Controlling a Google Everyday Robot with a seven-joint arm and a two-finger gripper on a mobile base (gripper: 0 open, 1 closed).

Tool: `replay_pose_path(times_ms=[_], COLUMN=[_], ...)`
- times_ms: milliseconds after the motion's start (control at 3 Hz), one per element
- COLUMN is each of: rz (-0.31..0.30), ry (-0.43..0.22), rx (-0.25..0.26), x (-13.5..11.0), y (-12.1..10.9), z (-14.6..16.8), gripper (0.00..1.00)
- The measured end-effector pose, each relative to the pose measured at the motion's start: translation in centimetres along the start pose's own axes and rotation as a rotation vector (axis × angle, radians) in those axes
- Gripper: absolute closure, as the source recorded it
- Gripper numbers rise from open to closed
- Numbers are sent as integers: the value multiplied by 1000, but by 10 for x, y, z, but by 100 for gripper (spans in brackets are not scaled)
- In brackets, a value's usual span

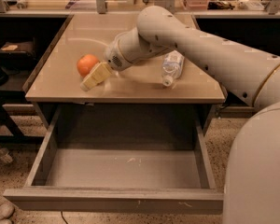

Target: Pick orange from top drawer and place on counter

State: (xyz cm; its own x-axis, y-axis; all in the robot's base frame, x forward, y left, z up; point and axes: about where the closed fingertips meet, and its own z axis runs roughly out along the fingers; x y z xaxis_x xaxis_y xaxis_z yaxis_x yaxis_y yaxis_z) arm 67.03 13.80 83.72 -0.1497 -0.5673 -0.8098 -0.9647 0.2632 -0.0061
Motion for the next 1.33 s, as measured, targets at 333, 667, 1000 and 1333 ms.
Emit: replay_pose_path(times_ms=[333,667,1000,1333], rz=[0,-6,-40,-69], ry=[0,27,155,207], rx=[0,48,199,377], x=[0,-12,-53,-130], y=[0,0,4,20], z=[0,-28,-115,-216], gripper=[0,0,0,0])
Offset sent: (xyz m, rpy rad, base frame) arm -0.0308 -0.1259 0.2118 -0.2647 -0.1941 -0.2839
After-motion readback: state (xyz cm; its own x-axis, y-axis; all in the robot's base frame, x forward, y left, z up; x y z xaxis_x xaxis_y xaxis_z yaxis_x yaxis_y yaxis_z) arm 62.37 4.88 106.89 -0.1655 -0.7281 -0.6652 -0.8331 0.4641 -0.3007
